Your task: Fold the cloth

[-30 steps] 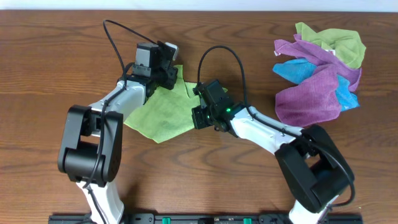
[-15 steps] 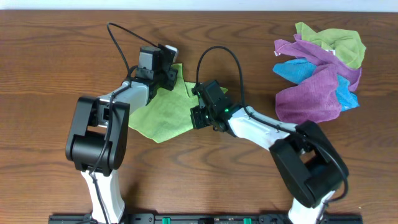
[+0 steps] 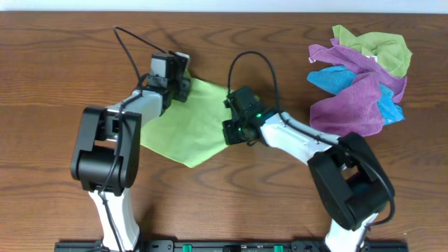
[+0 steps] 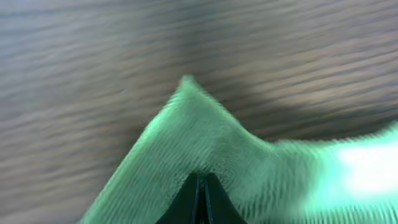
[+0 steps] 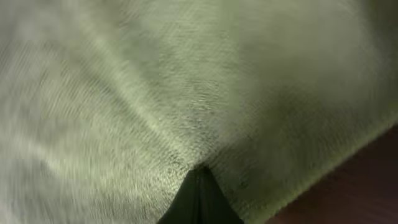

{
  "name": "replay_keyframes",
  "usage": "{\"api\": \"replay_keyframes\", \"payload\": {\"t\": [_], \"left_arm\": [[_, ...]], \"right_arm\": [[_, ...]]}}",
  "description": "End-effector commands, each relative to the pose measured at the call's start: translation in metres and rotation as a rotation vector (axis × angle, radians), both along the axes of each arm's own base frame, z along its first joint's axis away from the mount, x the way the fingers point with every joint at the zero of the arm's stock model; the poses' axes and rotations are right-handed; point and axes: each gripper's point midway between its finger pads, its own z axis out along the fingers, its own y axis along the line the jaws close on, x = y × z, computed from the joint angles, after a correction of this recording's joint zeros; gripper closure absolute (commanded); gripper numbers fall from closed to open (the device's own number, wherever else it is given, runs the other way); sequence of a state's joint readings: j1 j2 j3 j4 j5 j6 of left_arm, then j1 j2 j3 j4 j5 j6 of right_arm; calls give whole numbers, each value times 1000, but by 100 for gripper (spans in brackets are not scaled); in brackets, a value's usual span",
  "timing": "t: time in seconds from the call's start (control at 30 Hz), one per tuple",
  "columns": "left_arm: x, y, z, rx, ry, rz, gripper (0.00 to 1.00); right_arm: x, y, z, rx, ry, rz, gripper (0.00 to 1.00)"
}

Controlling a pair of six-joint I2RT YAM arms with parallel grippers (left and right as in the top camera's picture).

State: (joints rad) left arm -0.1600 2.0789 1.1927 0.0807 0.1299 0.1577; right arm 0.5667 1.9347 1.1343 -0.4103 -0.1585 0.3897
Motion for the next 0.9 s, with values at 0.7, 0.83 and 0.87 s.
{"api": "replay_keyframes", "payload": {"t": [0.7, 0.83, 0.87], "left_arm": [[-82, 27, 124, -57, 100, 69, 94], [-122, 24, 94, -99, 291, 103, 94], [-128, 24, 87, -105, 314, 120, 94]], "right_arm": [[29, -46, 147, 24, -98, 106, 99], [4, -49, 145, 38, -64, 154, 99], [-3, -48, 139, 67, -50, 172, 98]]}}
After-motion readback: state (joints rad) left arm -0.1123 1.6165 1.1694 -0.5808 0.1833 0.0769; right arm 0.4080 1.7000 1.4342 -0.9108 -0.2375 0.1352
